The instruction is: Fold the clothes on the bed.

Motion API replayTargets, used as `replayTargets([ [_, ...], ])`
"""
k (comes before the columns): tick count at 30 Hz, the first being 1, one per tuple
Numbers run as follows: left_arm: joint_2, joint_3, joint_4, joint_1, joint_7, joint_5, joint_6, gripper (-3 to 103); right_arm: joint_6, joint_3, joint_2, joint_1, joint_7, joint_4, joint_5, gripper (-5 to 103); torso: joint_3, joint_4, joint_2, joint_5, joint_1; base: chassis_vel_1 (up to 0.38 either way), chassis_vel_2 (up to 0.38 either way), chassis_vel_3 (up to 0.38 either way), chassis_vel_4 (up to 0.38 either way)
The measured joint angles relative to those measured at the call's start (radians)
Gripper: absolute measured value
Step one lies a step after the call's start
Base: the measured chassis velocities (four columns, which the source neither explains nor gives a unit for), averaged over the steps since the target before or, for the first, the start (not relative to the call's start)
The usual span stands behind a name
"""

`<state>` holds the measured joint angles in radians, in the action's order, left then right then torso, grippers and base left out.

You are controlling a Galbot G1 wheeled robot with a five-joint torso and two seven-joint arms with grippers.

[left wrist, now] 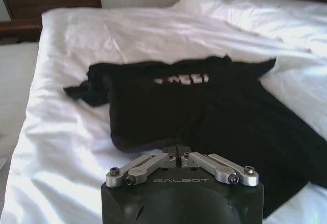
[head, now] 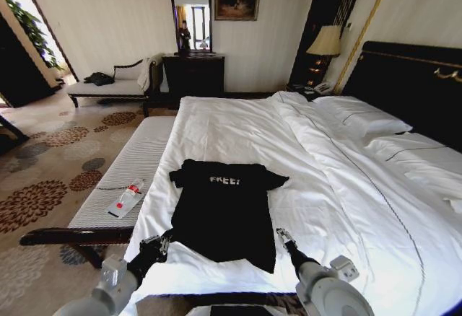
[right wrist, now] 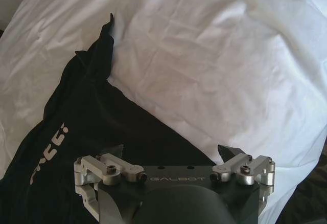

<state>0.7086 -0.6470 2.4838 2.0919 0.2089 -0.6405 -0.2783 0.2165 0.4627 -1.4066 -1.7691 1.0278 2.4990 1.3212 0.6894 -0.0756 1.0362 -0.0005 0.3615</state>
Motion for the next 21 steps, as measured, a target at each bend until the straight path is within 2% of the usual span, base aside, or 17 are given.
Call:
replayTargets([
  [2,-0.006,0.003,-0.012,0.008,0.005,0.014,-0.004,0,0.000,0.000,0.000,0.000,0.000,-0.001,0.000,100,0.000,0.0001,0.000,-0.0001,0.000,0.000,0.000,0.000,0.000],
  [5,-0.036,0.005,-0.068,0.048,0.023,0.082,-0.014,0,0.000,-0.001,-0.001,0.005,-0.001,-0.012,0.000,100,0.000,0.0001,0.000,-0.0002,0.000,0.000,0.000,0.000,0.000],
  [12,-0.056,-0.001,-0.117,0.059,0.052,0.119,-0.026,0,0.001,-0.005,-0.004,0.015,-0.002,-0.028,-0.002,100,0.000,0.0000,0.000,-0.0001,0.000,0.000,0.000,0.000,0.000],
  [21,-0.073,-0.003,-0.262,0.023,0.045,0.177,0.010,0,0.001,-0.013,-0.007,0.026,-0.003,-0.044,-0.007,100,0.000,-0.0002,0.000,-0.0003,0.000,0.000,0.000,0.000,0.000],
])
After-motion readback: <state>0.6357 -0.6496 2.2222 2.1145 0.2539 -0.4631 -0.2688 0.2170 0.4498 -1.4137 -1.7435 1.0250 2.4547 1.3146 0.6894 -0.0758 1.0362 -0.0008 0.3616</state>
